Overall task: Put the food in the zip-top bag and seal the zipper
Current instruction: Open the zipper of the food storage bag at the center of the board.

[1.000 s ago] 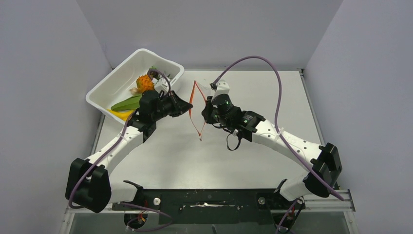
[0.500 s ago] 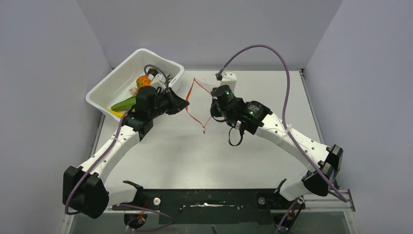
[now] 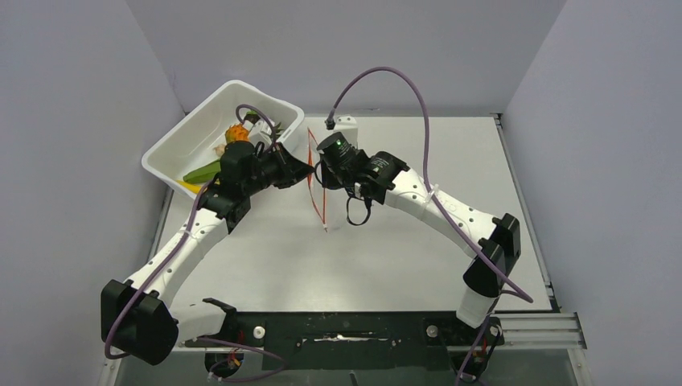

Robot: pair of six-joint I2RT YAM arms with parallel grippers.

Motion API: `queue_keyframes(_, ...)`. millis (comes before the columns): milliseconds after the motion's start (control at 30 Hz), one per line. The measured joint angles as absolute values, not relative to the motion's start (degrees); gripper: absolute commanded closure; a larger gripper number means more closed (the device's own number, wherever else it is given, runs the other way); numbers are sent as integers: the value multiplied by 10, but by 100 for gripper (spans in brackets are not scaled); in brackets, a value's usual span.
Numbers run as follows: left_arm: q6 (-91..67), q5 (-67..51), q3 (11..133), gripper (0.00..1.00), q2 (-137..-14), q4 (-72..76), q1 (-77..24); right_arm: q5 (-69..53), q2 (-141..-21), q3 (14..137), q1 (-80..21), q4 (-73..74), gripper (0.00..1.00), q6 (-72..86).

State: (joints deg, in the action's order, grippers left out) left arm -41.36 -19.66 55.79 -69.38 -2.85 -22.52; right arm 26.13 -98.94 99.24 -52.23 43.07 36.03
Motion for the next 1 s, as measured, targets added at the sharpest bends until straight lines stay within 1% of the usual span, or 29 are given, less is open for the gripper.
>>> queue_keyframes(267,-413,-197,558,100,-694,-31,-225,233,-989,992,-522,424,59,364)
queue_keyframes(367,-412,-196,562,100,-694,-34,-225,229,-980,991,-522,423,52,367)
queue_keyframes(433,-411,-195,565,100,-694,-37,-225,226,-965,982,-522,416,49,370)
queue_keyframes(633,-410,-194,575,100,-694,-42,-225,215,-925,971,-522,390,47,376)
queue_keyframes(767,-410,-195,576,100,-694,-42,-225,204,-925,968,-522,380,43,378)
queue_keyframes(1000,-410,-195,576,100,-694,-45,-225,201,-946,965,-517,378,43,379)
